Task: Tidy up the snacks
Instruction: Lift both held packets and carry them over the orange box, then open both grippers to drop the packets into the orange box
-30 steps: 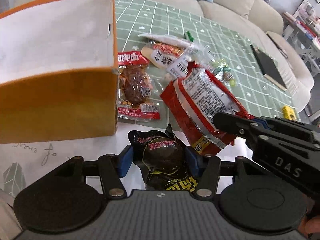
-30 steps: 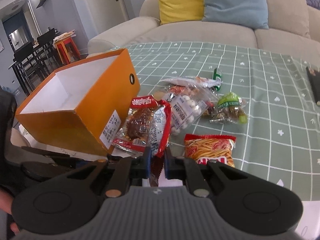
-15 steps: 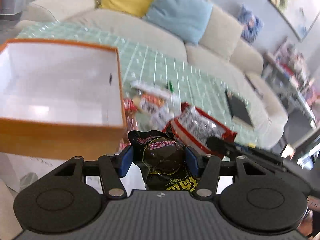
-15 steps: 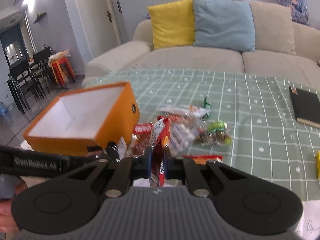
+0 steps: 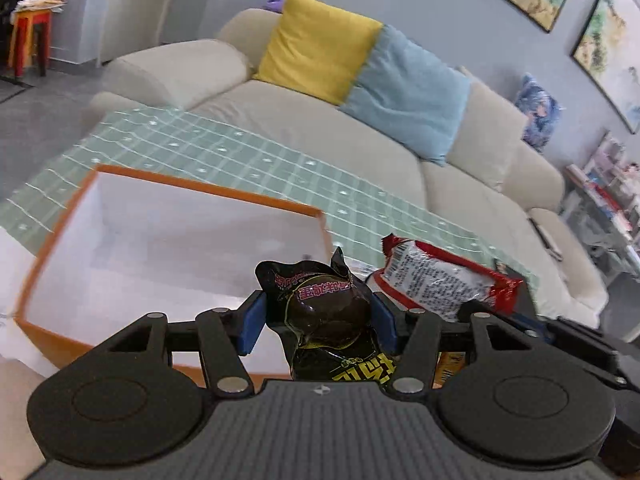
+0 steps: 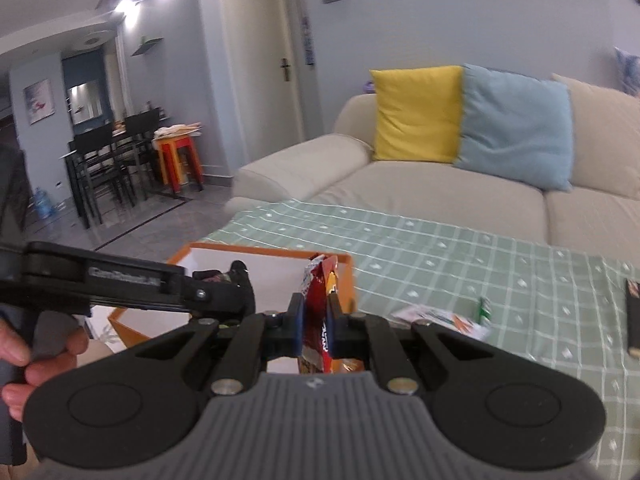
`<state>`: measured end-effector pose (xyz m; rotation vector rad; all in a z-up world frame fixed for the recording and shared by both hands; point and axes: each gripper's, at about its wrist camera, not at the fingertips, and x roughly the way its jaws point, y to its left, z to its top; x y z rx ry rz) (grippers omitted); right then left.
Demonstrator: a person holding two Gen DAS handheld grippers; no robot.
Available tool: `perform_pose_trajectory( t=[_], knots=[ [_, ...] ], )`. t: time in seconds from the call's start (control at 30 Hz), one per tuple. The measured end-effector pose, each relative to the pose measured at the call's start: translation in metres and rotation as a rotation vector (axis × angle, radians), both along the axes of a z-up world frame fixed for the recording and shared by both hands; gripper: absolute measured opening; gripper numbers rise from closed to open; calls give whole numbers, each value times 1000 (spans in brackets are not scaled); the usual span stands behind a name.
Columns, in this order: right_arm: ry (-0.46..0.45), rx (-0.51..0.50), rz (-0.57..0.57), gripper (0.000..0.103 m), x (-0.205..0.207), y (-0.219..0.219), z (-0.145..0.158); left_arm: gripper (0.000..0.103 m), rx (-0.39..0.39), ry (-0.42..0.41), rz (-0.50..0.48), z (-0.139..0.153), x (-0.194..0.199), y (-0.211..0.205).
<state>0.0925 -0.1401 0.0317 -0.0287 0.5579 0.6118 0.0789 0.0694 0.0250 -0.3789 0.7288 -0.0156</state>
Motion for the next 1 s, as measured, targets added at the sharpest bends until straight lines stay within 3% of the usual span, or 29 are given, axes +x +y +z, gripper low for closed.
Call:
perform_pose_trajectory(
  t=[0.17,0.37,0.77,1.0],
  knots=[
    [42,-11,32,6,17,29,0,64,29,31,50,-4,13,25],
    [128,-51,46,6,44,63,-15,65,86,129,62,-27,37,41],
    [232,-268,50,5,80,111,-72,65,131,317,38,-79,68,46],
    [239,-357,51,5,89,123,-86,65,142,383,28,-94,76,45]
  ],
)
